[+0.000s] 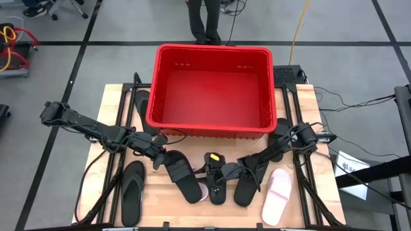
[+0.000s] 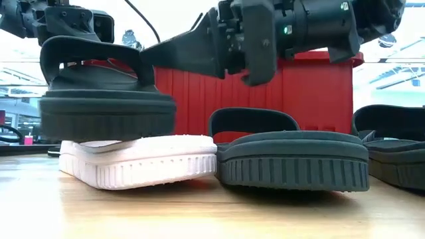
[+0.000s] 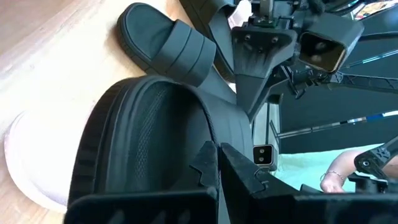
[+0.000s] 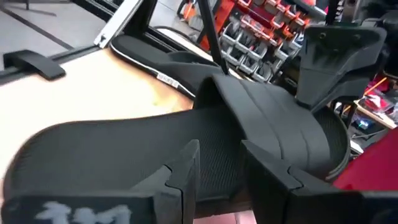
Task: Pick and place slides into bin
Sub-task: Put the black slide into the red bin
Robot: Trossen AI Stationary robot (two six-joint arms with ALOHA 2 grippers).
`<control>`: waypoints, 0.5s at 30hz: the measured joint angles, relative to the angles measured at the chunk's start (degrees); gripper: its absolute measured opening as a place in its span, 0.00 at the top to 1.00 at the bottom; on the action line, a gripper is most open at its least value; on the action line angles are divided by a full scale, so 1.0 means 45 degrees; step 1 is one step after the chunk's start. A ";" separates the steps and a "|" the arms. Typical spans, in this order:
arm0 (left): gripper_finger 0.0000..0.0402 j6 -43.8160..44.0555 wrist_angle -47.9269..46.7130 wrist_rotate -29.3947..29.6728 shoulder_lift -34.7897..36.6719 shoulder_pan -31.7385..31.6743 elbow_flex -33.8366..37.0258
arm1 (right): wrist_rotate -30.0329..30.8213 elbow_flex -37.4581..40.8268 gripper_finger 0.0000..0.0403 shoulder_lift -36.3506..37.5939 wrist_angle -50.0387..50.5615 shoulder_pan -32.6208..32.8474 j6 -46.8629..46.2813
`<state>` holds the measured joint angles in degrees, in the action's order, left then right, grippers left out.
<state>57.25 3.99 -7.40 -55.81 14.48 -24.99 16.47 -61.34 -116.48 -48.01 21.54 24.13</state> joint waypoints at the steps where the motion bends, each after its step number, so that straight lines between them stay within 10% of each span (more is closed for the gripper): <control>1: 1.00 0.0000 -0.0003 0.0000 0.0000 0.0000 0.0000 | 0.0142 0.0000 0.73 -0.0092 -0.0143 -0.0005 0.0196; 15: 1.00 0.0005 0.0039 -0.0005 0.0000 0.0000 0.0000 | 0.1458 0.0000 0.73 -0.0123 -0.0588 0.0451 0.1366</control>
<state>57.28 4.16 -7.42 -55.81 14.48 -24.99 23.03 -61.34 -117.03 -50.65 23.57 30.27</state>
